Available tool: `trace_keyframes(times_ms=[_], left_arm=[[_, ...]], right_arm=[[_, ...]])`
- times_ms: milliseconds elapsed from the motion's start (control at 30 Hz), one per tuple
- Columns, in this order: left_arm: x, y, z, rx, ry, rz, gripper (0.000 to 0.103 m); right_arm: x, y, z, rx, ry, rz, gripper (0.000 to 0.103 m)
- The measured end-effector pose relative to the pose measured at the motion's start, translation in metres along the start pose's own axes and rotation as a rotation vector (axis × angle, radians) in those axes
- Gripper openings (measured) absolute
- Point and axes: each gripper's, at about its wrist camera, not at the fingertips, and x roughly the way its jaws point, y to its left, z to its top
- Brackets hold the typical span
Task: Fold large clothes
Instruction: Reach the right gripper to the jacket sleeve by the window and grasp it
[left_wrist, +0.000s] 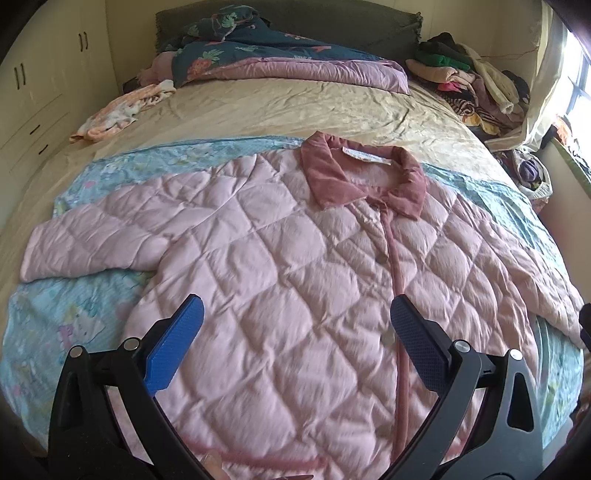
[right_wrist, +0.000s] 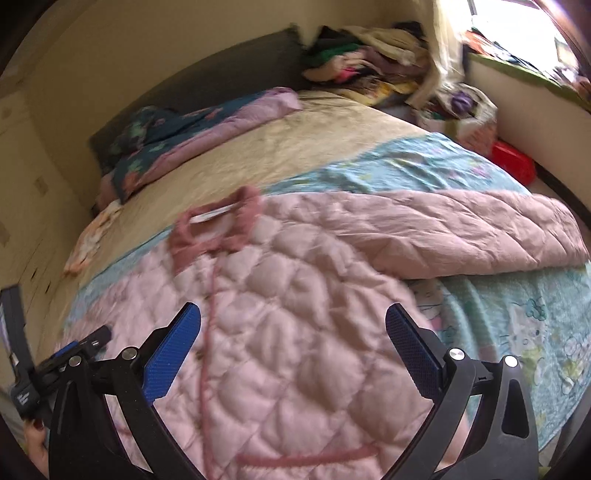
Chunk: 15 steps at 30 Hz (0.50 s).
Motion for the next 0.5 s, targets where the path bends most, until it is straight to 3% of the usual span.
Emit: trace_keyframes(times_ms=[500], left_arm=[[0.061,-0.054,0.031,0.02,0.056,-0.011,0.095]], right_arm=[[0.05,-0.148,0.035,0.367,-0.014,-0.2,0.099]])
